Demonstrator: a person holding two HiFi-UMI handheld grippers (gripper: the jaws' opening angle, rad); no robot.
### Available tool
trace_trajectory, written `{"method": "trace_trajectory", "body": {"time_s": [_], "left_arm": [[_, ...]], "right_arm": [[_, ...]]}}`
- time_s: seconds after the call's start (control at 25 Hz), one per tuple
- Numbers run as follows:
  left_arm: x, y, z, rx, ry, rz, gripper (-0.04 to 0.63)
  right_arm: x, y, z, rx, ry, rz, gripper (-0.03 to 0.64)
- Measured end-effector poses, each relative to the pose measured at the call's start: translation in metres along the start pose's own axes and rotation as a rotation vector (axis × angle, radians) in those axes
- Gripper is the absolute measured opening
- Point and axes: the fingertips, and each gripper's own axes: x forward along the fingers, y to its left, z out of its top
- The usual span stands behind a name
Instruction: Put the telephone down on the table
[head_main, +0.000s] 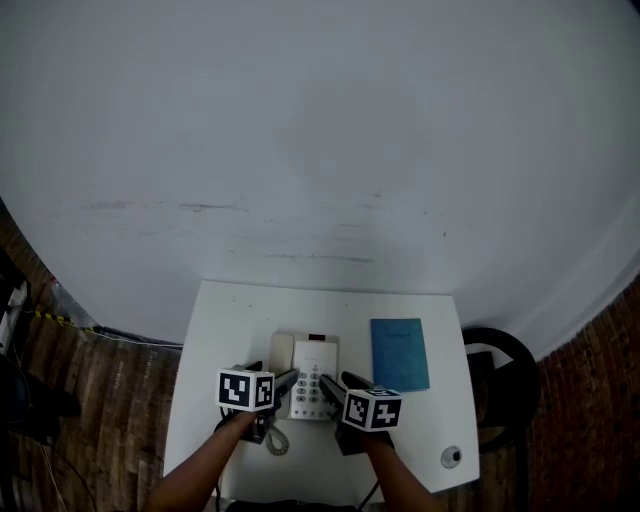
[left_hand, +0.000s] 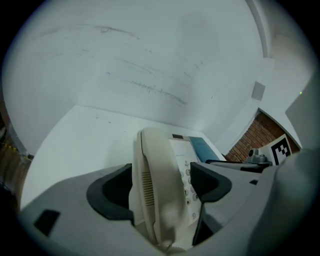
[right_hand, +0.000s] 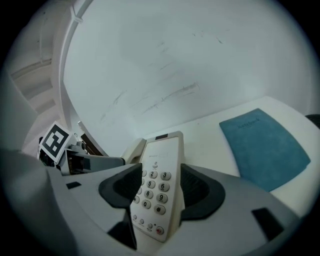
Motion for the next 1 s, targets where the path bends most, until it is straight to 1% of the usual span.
{"method": "trace_trajectory", "body": {"time_s": [0.08, 0.2, 0.4, 0.48, 0.52, 0.56, 0.6, 0.68, 0.88, 1.0], "left_arm": [[-0.012, -0.006, 0.012, 0.021, -0.054, 0.003, 0.370], [-0.029, -0.023, 0.027, 0.070, -0.131, -0.008, 0.370], [-0.063, -0.068, 0.054, 0.131, -0.300, -0.095, 0.368], [-0.075, -0.084, 0.060, 0.164, -0.345, -0.112, 0.362], [-0.080, -0.090, 0.063, 0.186, -0.364, -0.110, 0.324], [-0.086, -0.096, 0.065, 0.206, -0.383, -0.105, 0.262], [-0.092, -0.101, 0.067, 0.224, -0.403, -0.102, 0.216], [-0.102, -0.112, 0.071, 0.248, -0.439, -0.103, 0.149], [-0.117, -0.133, 0.075, 0.334, -0.494, -0.079, 0.078], [-0.124, -0.140, 0.075, 0.362, -0.526, -0.068, 0.042]], "right_arm": [[-0.009, 0.005, 0.010, -0.031, -0.020, 0.000, 0.218], [-0.025, 0.014, 0.025, -0.096, -0.054, -0.003, 0.190], [-0.059, 0.025, 0.053, -0.181, -0.156, -0.018, 0.113], [-0.072, 0.031, 0.064, -0.217, -0.192, -0.019, 0.094], [-0.078, 0.034, 0.068, -0.235, -0.208, -0.020, 0.087], [-0.085, 0.037, 0.073, -0.253, -0.226, -0.020, 0.080], [-0.091, 0.040, 0.078, -0.270, -0.243, -0.018, 0.071], [-0.102, 0.047, 0.086, -0.302, -0.275, -0.012, 0.061], [-0.127, 0.057, 0.097, -0.351, -0.336, 0.001, 0.041], [-0.140, 0.061, 0.101, -0.384, -0.369, -0.005, 0.024]]}}
